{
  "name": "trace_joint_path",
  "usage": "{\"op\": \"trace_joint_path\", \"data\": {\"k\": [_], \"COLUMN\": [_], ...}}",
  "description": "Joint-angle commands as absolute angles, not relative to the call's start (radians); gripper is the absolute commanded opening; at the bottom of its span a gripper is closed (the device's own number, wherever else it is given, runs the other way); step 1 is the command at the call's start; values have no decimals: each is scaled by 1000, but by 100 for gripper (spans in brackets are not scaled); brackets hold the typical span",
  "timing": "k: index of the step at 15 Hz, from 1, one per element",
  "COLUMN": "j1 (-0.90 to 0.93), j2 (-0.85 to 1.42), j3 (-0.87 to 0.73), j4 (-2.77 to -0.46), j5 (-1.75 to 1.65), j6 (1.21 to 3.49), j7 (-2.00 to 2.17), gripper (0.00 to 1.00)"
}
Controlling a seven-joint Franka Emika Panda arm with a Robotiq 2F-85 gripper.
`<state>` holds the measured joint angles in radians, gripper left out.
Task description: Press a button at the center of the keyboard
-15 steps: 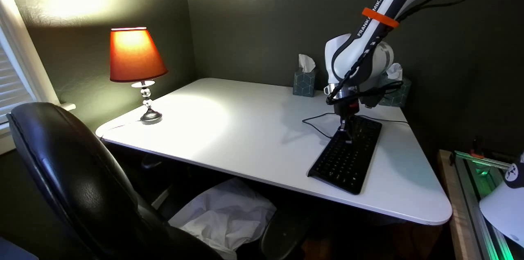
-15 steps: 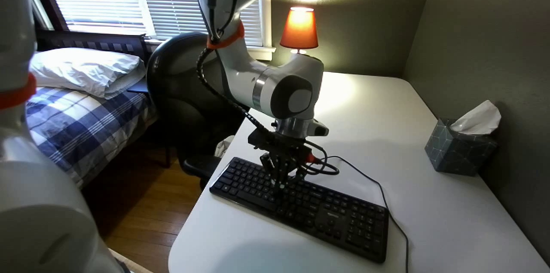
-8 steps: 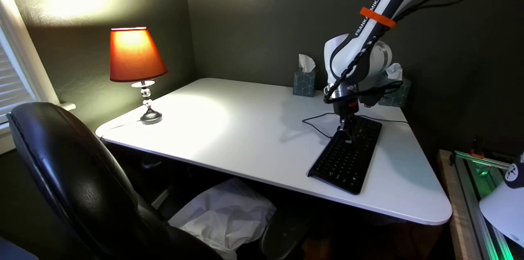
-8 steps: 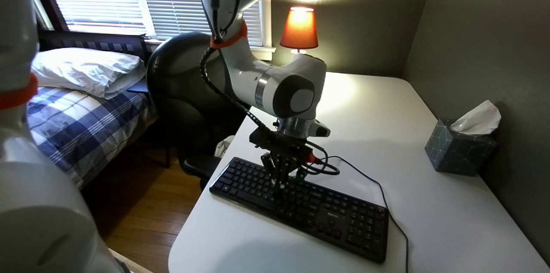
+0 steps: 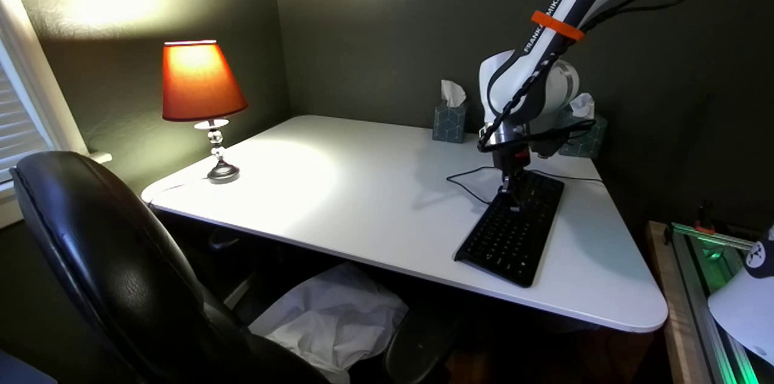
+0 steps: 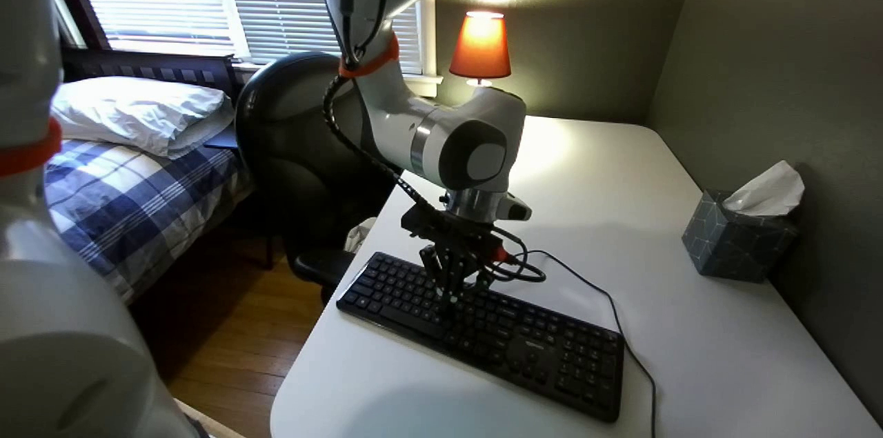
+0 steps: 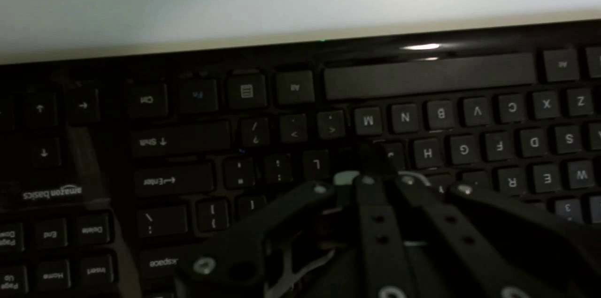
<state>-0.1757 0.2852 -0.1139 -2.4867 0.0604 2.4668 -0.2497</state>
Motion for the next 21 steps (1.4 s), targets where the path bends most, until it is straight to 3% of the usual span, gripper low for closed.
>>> {"op": "trace_joint_path", "data": {"k": [1,8,9,11,20,21], "j1": [-199,-199,-200,-201,-186,-185], "j2": [272,201,190,169,20,-1], "j3": [-110,-107,-106,-106,-126,-127], "j4": [-2492,-2523,-2529,-2540,-2618,-2630], "j5": [75,74,78,81,55,53], "j6": [2451,2453,2453,2459,2446,2445], "j7": [-264,-266,-272,-285,-249,-245], "gripper": [0,0,26,32,99,100]}}
